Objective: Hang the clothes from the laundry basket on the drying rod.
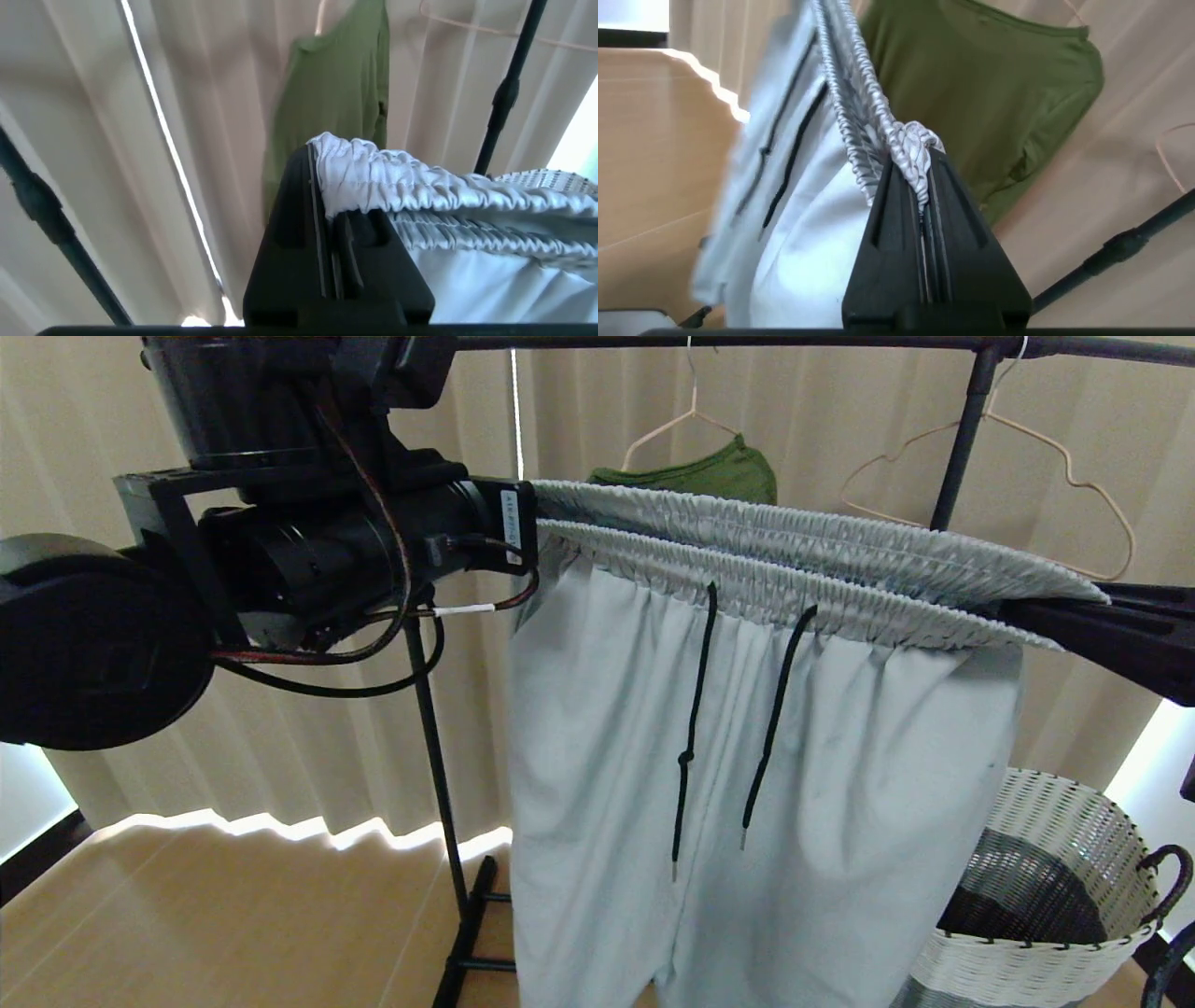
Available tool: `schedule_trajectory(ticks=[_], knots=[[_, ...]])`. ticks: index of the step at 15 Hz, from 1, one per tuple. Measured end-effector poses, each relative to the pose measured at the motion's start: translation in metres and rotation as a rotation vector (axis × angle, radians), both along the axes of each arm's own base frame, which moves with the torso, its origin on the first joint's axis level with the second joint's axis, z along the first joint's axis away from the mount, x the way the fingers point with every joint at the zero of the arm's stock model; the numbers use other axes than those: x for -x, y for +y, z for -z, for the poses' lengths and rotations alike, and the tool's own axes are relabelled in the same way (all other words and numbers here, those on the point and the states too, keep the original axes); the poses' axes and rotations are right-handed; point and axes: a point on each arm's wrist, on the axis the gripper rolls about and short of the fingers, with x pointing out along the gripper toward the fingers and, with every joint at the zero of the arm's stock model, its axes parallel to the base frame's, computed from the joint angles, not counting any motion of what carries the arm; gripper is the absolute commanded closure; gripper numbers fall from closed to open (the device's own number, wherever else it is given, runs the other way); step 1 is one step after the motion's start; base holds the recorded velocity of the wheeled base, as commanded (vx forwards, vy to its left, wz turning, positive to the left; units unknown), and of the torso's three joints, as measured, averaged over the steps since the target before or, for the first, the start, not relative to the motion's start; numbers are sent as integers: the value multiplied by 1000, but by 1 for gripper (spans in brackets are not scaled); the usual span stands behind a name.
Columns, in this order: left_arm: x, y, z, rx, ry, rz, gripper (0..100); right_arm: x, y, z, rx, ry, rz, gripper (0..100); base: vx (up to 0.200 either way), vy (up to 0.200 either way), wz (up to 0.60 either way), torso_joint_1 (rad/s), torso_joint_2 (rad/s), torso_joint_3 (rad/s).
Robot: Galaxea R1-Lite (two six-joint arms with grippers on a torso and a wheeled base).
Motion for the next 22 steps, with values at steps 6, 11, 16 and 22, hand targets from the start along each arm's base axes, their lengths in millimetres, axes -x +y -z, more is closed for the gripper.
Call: schedule_trajectory(ticks=[6, 11, 16, 22], knots=[[27, 18, 5, -25, 33, -5, 100, -15, -3, -4, -5, -9, 71, 100, 0, 0, 0, 0, 0, 0], [77, 50, 0, -84, 127, 42, 100, -60, 13, -17, -44, -72, 110, 100, 0, 0, 0, 0, 0, 0], [127, 68, -8, -76, 105, 191, 100, -108, 37, -16, -62, -95, 110, 100, 0, 0, 0, 0, 0, 0], [154, 68, -3, -83, 87, 285, 100, -131, 49, -1, -51, -80, 116, 100, 0, 0, 0, 0, 0, 0]])
